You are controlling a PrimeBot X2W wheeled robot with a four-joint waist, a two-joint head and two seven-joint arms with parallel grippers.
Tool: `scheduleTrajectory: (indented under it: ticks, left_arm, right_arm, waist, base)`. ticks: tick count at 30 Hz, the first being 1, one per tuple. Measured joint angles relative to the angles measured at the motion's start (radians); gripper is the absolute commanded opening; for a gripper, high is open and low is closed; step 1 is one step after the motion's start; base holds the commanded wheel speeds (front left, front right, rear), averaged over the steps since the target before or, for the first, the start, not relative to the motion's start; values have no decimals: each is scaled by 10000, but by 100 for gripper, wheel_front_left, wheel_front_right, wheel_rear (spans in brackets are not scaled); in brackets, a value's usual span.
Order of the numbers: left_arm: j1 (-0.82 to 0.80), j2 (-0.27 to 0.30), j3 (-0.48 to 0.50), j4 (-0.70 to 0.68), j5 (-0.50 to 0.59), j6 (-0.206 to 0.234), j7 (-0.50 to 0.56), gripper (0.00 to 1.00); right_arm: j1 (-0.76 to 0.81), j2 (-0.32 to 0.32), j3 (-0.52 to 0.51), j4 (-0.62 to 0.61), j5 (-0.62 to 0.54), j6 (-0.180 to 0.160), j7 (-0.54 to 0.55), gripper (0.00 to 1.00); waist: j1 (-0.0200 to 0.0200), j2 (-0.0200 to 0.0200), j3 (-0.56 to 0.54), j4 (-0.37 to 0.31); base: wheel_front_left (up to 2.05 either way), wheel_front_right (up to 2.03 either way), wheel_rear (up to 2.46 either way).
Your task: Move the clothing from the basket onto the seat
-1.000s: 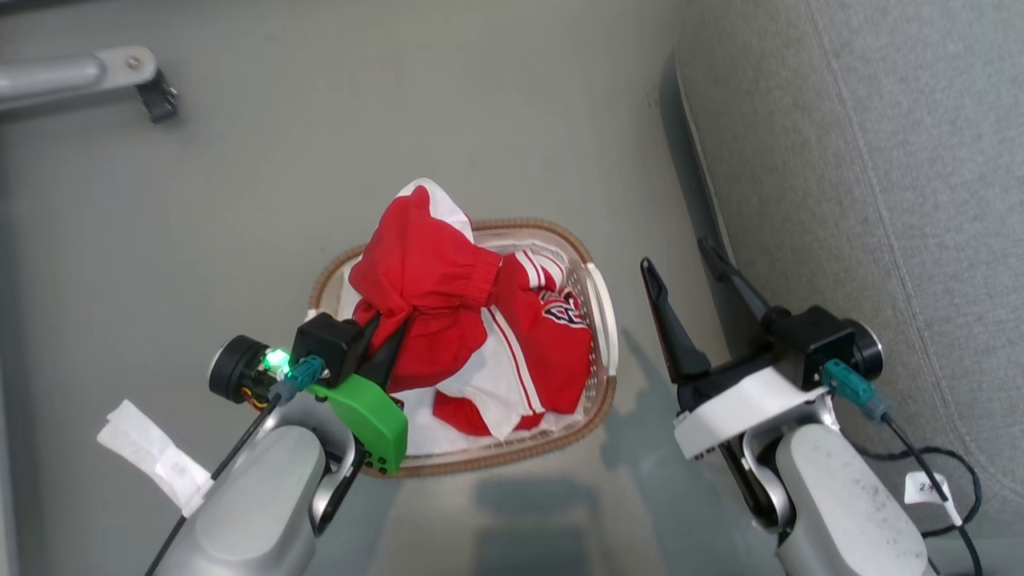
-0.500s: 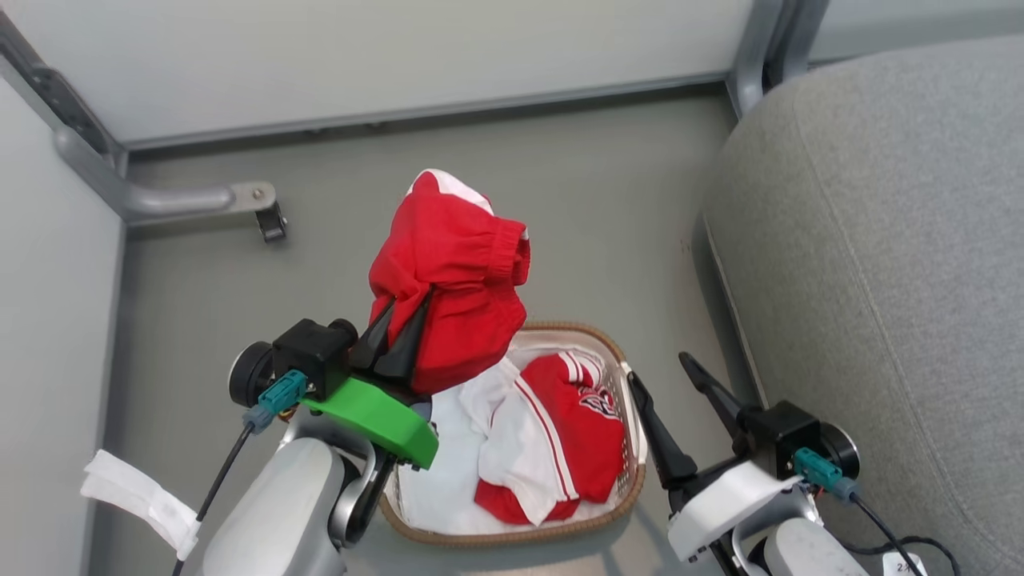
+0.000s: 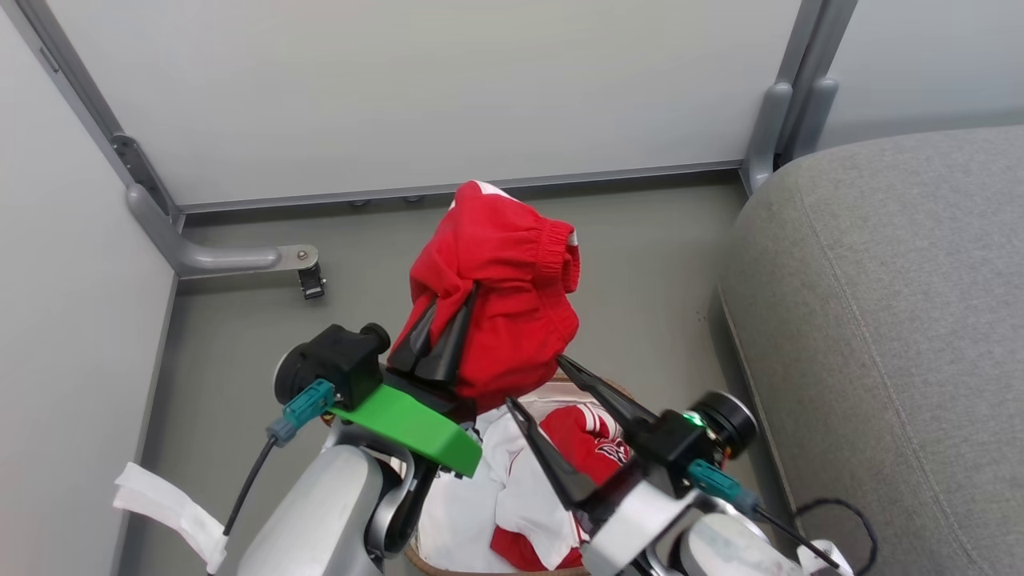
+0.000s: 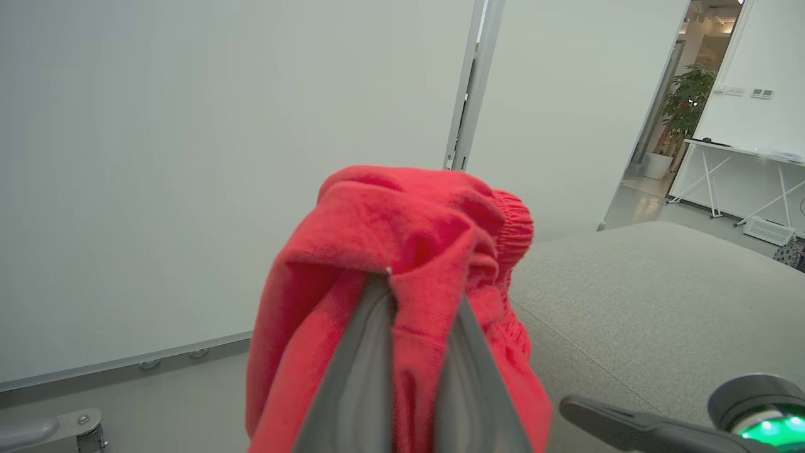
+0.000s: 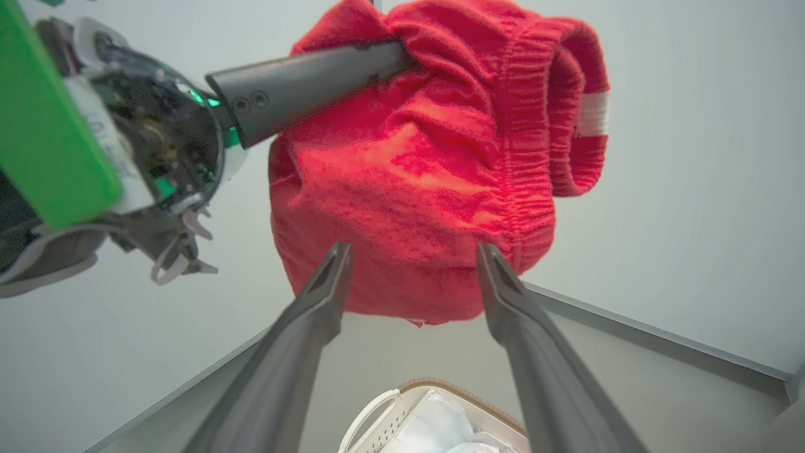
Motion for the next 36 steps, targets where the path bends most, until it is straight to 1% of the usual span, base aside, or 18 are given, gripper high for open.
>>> scheduleTrajectory:
  ticks: [4,8,12,13,14,19,20,21,27,31,36]
  left_arm:
    - [33,-128,-339,21,-305,0,2,0]
    - [34,-255,-725,-6,-514,0,2,0]
    - [33,-360,-1133,-54,-880,0,0,0]
    - [33,-380,-1198,-52,-1014,0,2,0]
    - [33,-393,-1269,-42,-1089,0,2,0]
    - [34,-397,-1289,38,-1292,0,0,0]
    - [35,-389,-1204,29,-1289,0,0,14]
    - [40,-359,-1124,35,-1281,0,0,100]
    - [243,13,-631,-94,-608,0,0,100]
    - [482,117,-324,-268,-201,0,-4,100]
    - [823,188,-75,-410,67,0,-4,100]
  right_arm:
    - [-891,10,602,259,-337,0,0,100]
    - [-1522,-4,771,913,-748,0,-4,100]
    - [-1764,-17,865,1697,-692,0,-13,100]
    - [-1811,-13,876,1799,-617,0,-13,9]
    - [-1859,-13,930,1906,-470,0,-13,0]
    - [-1994,-8,922,1766,207,0,-13,0]
    - [-1992,-6,888,1730,249,2,-13,0]
    - [-1987,-2,836,1684,330,2,-13,0]
    - [-1702,-6,546,1193,374,0,-13,0]
    - [-1213,-10,-59,759,593,4,-13,0]
    - [-854,-10,-313,339,514,4,-13,0]
  waist:
    - [0,0,39,153]
    - [0,0,77,372]
    - [0,0,93,621]
    - [0,0,93,673]
    - [0,0,94,735]
    - [0,0,134,840]
    - [0,0,144,805]
    - [0,0,155,750]
    - [0,0,207,168]
    - [1,0,263,-497]
    - [1,0,344,-1549]
  base:
    - [0,0,0]
    - [0,0,0]
    - [0,0,0]
    - [0,0,0]
    - [0,0,0]
    - [0,0,0]
    - [0,0,0]
    - [0,0,0]
    - [0,0,0]
    - [0,0,0]
    - [0,0,0]
